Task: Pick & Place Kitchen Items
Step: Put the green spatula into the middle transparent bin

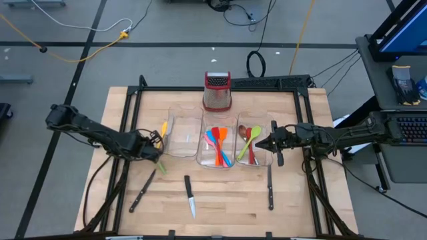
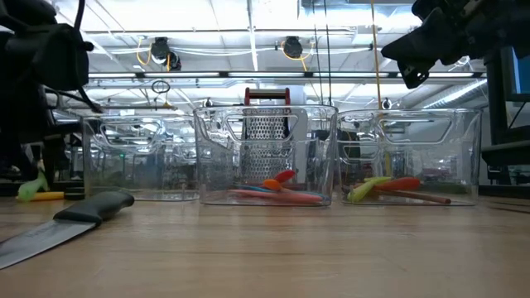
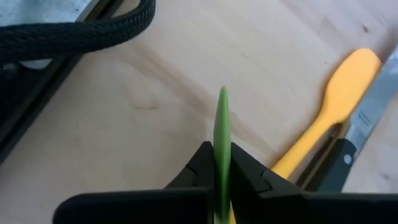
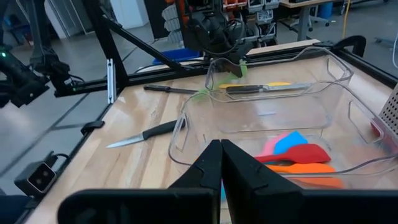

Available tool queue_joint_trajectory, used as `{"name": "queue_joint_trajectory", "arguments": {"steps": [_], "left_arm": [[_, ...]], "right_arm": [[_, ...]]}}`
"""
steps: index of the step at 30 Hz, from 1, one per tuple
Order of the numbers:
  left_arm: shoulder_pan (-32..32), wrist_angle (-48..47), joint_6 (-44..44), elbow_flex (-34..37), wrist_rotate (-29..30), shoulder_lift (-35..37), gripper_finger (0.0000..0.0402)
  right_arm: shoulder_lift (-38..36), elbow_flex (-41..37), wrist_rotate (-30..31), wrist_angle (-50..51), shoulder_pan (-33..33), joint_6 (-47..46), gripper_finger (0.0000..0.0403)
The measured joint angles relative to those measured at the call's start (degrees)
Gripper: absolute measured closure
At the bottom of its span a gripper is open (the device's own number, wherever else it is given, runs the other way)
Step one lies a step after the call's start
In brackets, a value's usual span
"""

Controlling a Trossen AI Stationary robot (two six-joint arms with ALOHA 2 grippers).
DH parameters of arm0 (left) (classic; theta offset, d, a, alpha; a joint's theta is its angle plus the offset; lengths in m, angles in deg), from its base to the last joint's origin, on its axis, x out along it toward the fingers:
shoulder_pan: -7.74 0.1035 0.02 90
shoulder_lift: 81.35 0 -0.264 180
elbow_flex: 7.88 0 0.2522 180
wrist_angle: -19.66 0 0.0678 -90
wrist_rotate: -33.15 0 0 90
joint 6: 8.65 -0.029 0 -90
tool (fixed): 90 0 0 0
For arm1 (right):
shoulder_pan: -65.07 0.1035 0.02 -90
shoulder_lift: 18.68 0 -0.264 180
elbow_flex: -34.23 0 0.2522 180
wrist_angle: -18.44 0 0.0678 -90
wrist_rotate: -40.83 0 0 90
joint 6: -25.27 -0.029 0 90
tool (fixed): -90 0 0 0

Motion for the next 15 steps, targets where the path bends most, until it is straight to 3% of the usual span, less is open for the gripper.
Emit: {"name": "queue_joint_trajectory", "arguments": {"steps": [15], "left_arm": [[-5.4, -0.3, -4.1, -0.2, 2.3, 6.8, 0.0392]], "right_arm": [[0.0, 0.0, 0.0, -1.9, 0.0, -0.4, 0.0403]]}}
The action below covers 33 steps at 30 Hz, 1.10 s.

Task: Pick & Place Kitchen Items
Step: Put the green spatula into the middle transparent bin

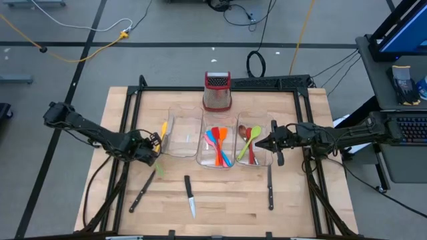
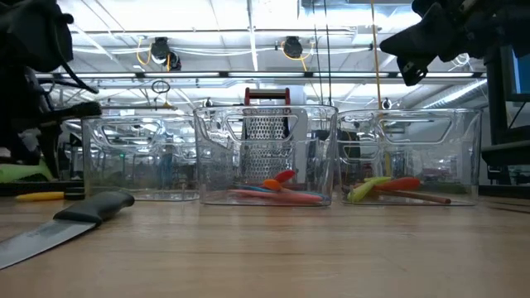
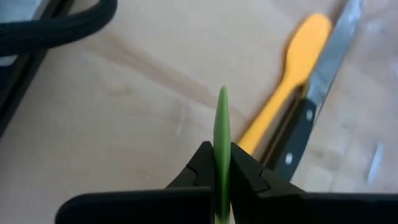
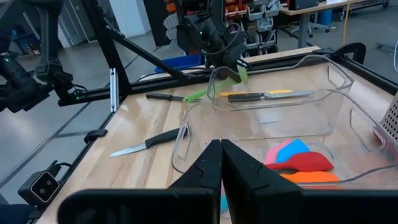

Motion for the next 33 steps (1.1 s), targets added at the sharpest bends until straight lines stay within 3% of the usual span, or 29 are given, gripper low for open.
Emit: {"name": "queue_joint_trajectory", "arguments": {"steps": [3, 8, 19, 27, 33], "left_arm": [[-1.6, -1.7, -1.6, -1.1, -0.6, 1.9, 0.0394], [-4.3, -2.3, -1.3, -2.7, 3.4, 4.3, 0.0392], [-11.4, -2.2, -3.0, -3.9, 3.3, 8.5, 0.0393], [-14.9, -3.4, -13.0, -15.9, 8.3, 10.1, 0.0391], [-15.4, -3.3, -25.2, -26.6, 17.7, 8.1, 0.0394]], "right_arm": [[0.0, 0.0, 0.0, -0.8, 0.0, -1.4, 0.0403], [0.0, 0.0, 0.0, -1.0, 0.0, -1.6, 0.0403], [0.0, 0.0, 0.0, -1.0, 0.0, -1.6, 0.0403], [0.0, 0.0, 0.0, -1.0, 0.0, -1.6, 0.0403], [0.0, 0.0, 0.0, -1.0, 0.0, -1.6, 0.0403]]}}
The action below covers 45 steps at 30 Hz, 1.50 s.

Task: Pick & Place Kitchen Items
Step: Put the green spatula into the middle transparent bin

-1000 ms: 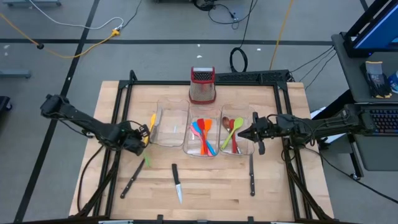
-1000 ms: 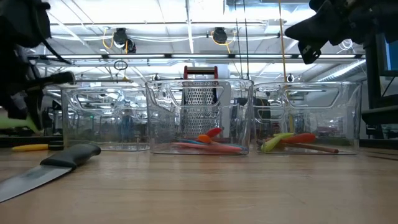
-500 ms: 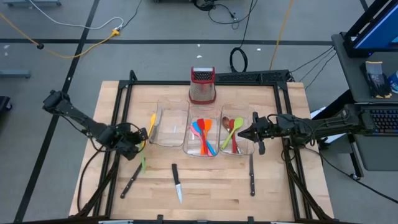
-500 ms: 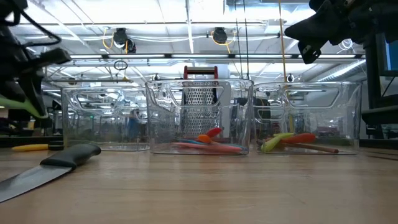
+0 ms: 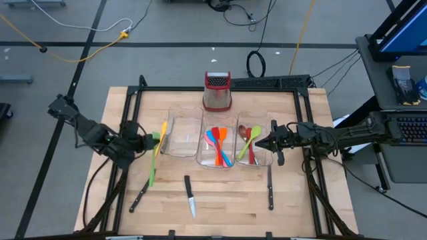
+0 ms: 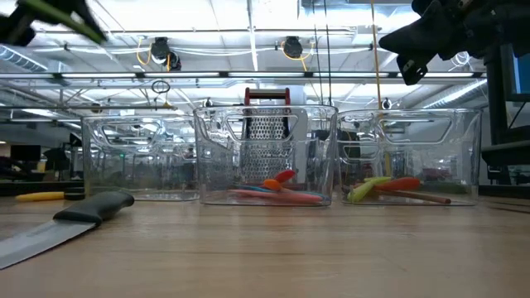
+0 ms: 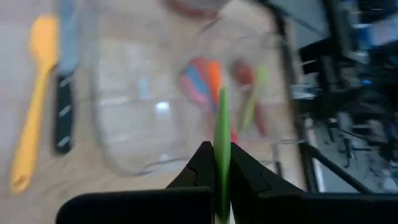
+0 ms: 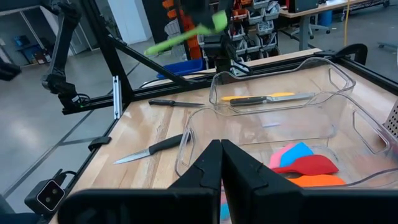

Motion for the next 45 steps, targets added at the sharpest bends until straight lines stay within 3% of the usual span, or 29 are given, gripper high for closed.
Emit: {"name": "queue_joint_trajectory", "arguments": {"steps": [3, 6, 11, 16, 21, 26, 32, 38, 45], "left_arm": [[0.0, 5.3, -8.7, -2.9, 3.5, -1.6, 0.0392], [0.1, 16.7, -20.2, -3.2, 6.5, -2.6, 0.0394], [2.0, 37.8, -40.7, -3.2, 6.4, -6.0, 0.0392], [6.5, 54.2, -57.0, -3.2, -2.6, -10.2, 0.0394], [13.2, 60.7, -62.7, -3.2, -12.3, -14.7, 0.0393], [20.2, 65.1, -67.1, -3.2, -19.8, -19.9, 0.0394], [26.4, 76.3, -74.2, -3.2, -27.1, -26.1, 0.0394], [30.8, 88.1, -78.0, -3.2, -36.4, -31.6, 0.0394], [32.1, 91.4, -79.7, -3.2, -38.8, -34.8, 0.0392]], "right_arm": [[0.0, 0.0, -0.1, 0.0, 0.0, 0.0, 0.0403], [0.0, 0.0, -2.9, -1.2, 0.0, 0.0, 0.0403], [1.6, 0.0, -16.3, -12.4, 0.0, -2.6, 0.0403], [6.2, 0.0, -21.0, -24.4, 2.2, -4.0, 0.0403], [13.5, 0.0, -20.8, -32.2, 5.6, -1.4, 0.0403], [22.0, 0.0, -15.5, -42.6, 7.9, -0.4, 0.0395], [30.6, 0.8, -7.9, -52.5, 8.7, 4.2, 0.0349], [38.8, 7.7, -1.3, -51.3, 8.7, 7.7, 0.0279], [45.8, 14.2, 8.2, -47.3, 8.6, 13.9, 0.0197]]}}
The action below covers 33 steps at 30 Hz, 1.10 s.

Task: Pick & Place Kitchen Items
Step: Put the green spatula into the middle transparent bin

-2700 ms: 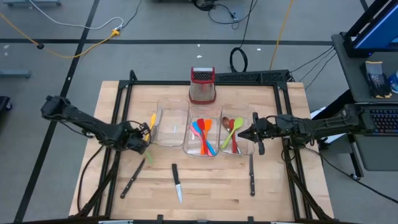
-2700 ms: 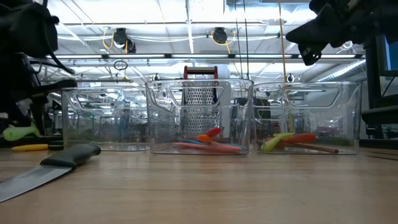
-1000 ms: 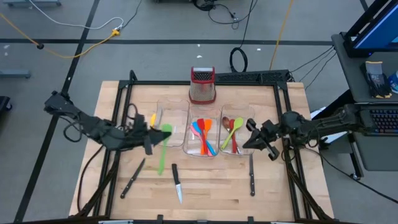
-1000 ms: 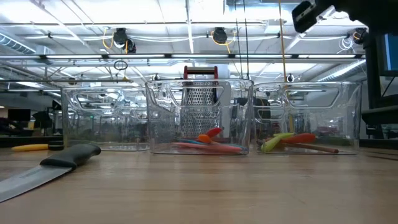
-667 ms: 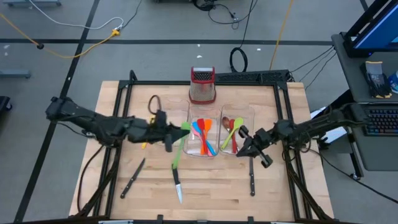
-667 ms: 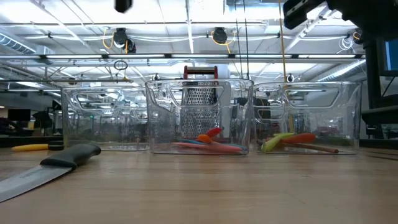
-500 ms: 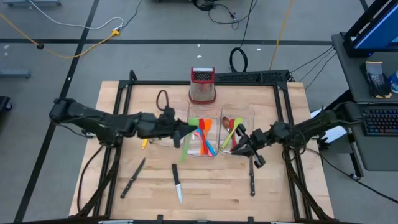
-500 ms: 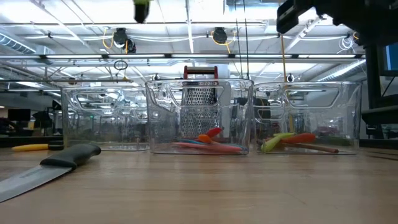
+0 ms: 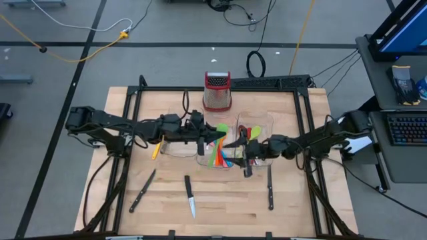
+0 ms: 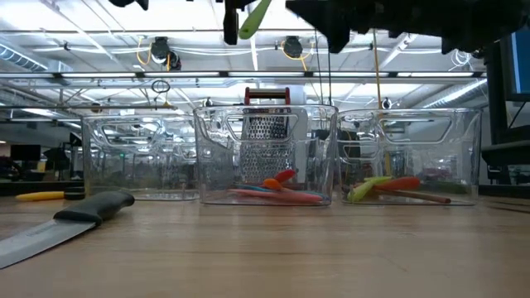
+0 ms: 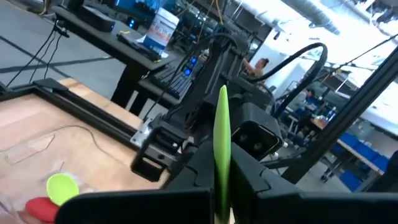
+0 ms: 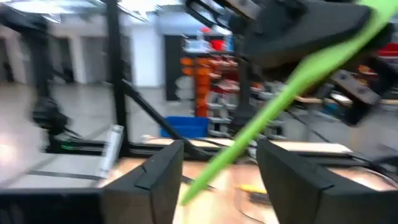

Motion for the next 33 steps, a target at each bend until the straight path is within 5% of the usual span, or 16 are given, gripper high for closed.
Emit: {"name": "queue_joint_trajectory", "arguments": {"steps": [7, 15, 24, 33], "left_arm": [[-0.7, -0.3, -2.3, 0.0, 0.0, 0.0, 0.0394], [-2.7, -0.2, -4.2, 0.0, 2.6, 0.0, 0.0394], [-4.2, 0.2, -5.7, 0.0, 5.1, 0.0, 0.0393], [-4.2, 1.1, -5.7, 0.0, 5.7, -0.3, 0.0392]], "right_arm": [[2.4, 2.3, 1.4, 0.2, -0.3, -0.1, 0.0141], [2.4, 4.8, 2.2, 0.3, -2.2, -3.4, 0.0124], [2.4, 5.2, 0.9, 0.6, -3.6, -7.3, 0.0128], [2.4, 5.2, 0.8, 0.7, -3.6, -9.0, 0.0186]]}}
